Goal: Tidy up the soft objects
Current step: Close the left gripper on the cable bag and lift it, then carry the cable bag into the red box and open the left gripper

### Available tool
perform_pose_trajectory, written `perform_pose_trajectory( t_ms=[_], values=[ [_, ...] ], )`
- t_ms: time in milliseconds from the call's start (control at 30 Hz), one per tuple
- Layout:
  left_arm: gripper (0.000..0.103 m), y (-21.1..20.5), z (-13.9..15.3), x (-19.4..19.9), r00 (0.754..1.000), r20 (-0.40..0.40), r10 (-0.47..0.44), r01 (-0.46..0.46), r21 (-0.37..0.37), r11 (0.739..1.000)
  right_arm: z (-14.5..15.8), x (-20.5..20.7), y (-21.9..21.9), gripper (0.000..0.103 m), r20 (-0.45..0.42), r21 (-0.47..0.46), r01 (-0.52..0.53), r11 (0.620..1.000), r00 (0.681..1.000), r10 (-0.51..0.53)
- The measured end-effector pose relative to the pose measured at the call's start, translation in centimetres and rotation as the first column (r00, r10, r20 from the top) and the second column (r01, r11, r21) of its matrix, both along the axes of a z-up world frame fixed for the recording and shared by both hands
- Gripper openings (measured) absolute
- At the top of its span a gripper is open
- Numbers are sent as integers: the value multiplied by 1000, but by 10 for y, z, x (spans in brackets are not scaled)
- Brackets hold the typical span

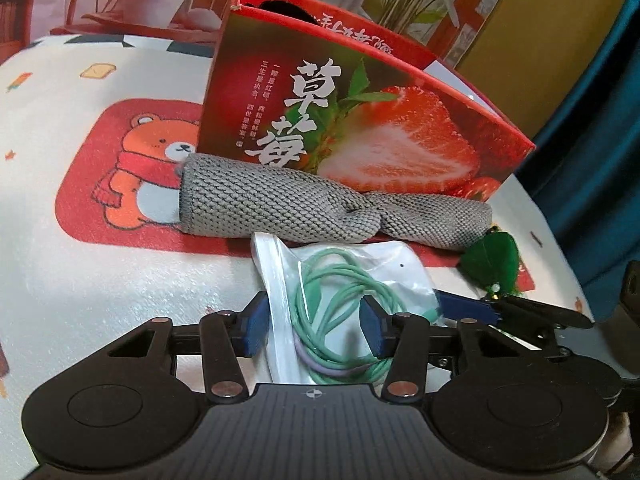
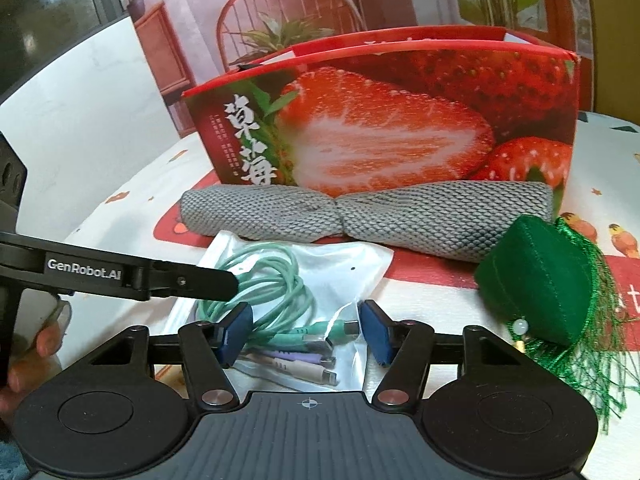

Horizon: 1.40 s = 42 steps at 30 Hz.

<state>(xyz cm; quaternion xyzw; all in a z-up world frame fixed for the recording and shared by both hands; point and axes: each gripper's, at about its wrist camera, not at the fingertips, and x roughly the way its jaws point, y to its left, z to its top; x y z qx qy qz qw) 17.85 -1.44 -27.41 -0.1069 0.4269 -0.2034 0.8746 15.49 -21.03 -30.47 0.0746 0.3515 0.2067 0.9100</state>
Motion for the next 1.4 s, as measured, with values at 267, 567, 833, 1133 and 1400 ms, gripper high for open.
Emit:
perform_pose_trajectory(
  t_ms=[267,567,833,1133,1400],
  values=[
    [22,11,-5,-4,999,-30,19,-21,-56,998,1,2,-5,51,-19,38,14,999,1000,-13],
    [18,12,3,-10,1000,13,24,-23,-41,999,0,3,-26,17,-65,136,91,987,994,-83],
    [18,16,29,-21,993,116,22,-15,-63,998,19,-7,-28,13,23,161,76,984,996,-81],
    [18,10,80,-20,967,253,2,10,-47,999,67,-12,-33,13,180,154,44,987,981,-72],
    [18,-7,127,11,939,342,-11,23,-30,999,110,15,-39,13,262,153,44,987,961,-84]
  ],
)
